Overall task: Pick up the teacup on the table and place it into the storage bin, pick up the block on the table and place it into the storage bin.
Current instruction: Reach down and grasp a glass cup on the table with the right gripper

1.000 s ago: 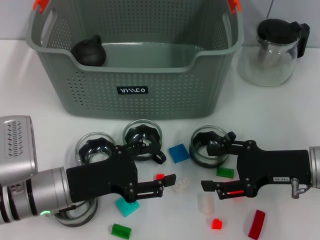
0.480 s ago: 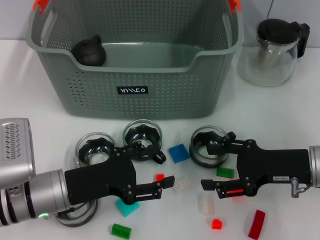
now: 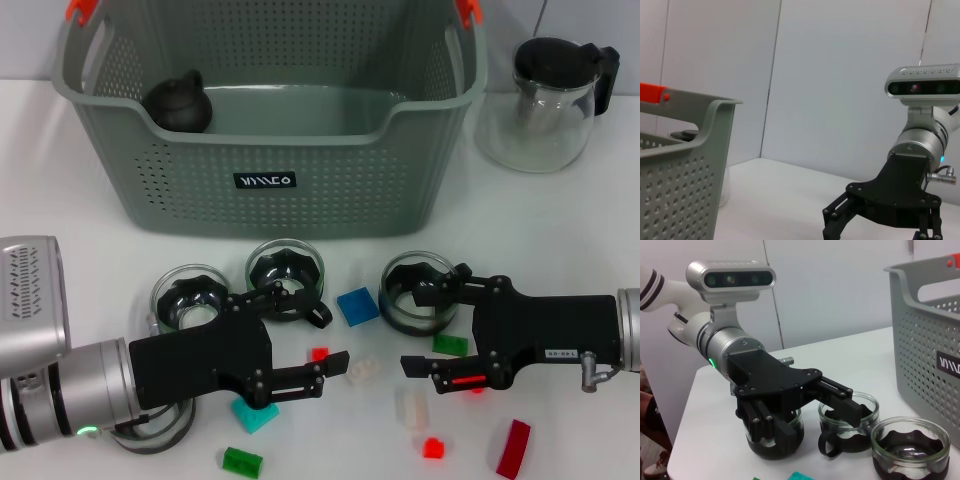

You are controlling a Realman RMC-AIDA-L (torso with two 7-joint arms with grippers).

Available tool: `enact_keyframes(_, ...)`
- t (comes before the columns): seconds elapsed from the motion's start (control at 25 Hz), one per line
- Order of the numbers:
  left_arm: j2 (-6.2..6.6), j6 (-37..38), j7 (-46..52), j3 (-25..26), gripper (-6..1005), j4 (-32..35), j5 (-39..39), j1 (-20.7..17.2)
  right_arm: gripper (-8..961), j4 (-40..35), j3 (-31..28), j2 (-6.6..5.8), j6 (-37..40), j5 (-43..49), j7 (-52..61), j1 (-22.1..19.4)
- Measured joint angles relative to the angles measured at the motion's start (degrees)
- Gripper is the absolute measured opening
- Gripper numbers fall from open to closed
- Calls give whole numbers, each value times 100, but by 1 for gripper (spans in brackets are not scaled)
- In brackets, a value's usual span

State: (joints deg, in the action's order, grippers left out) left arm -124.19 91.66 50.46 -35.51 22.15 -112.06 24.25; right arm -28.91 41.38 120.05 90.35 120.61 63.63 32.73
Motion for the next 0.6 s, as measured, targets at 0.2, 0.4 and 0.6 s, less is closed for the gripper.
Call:
enact_keyframes(0.2,0,5,-8,0,801,0,0,-7,837,0,-29,0,0,-3,0,5)
enact_keyframes(0.4,0,7,-10,0,800,0,0,-9,832,-2,-46,0,0,-2,0,5)
enact_keyframes(0.6,0,-10,-10,0,799,0,0,-9,828,-58,-237,-10,4,-3,-3,38)
